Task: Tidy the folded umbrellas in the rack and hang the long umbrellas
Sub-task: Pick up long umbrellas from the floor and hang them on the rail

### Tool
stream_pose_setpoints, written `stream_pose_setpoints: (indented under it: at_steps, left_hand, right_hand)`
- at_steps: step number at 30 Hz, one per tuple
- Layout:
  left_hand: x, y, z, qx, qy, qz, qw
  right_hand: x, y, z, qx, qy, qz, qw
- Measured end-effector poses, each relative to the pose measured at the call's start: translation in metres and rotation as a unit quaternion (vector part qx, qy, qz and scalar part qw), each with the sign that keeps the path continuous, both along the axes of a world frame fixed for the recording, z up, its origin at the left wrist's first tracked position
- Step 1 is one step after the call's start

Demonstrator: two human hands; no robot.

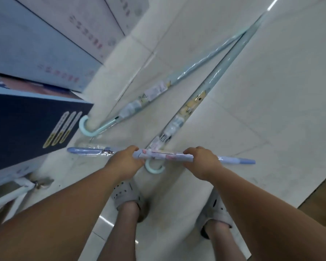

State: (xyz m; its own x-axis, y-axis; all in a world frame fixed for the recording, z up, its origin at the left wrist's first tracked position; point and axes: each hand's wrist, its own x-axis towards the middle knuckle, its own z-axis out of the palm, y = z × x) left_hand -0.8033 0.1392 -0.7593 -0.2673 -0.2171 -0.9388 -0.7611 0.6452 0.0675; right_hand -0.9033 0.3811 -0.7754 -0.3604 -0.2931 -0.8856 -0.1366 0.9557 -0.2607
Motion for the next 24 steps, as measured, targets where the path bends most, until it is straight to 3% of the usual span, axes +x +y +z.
stream_pose_setpoints:
  at_steps: [5,8,13,19,24]
  left_hand:
    - [0.016,0.008,-0.042,-0.008,-0.033,0.082,0.996]
    - [0.015,0.019,-0.060,0.047,-0.016,0.128,0.991]
    - [0.031,0.021,-0.088,0.048,0.031,0.251,0.966]
    - [0.034,0.027,-0.076,0.066,0.032,0.327,0.942]
    - [0.028,0.042,-0.040,0.084,0.041,0.338,0.936]
  right_hand:
    - [0.012,-0.017,-0.047,-0.010,0.012,0.051,0.999]
    - [0.014,-0.023,-0.070,-0.025,-0.004,0.069,0.997]
    - [0.019,-0.024,-0.096,-0.022,-0.008,0.101,0.995]
    - [0.023,-0.020,-0.097,-0.049,-0.017,0.084,0.995]
    - [0.015,-0.001,-0.054,-0.068,0.007,0.050,0.996]
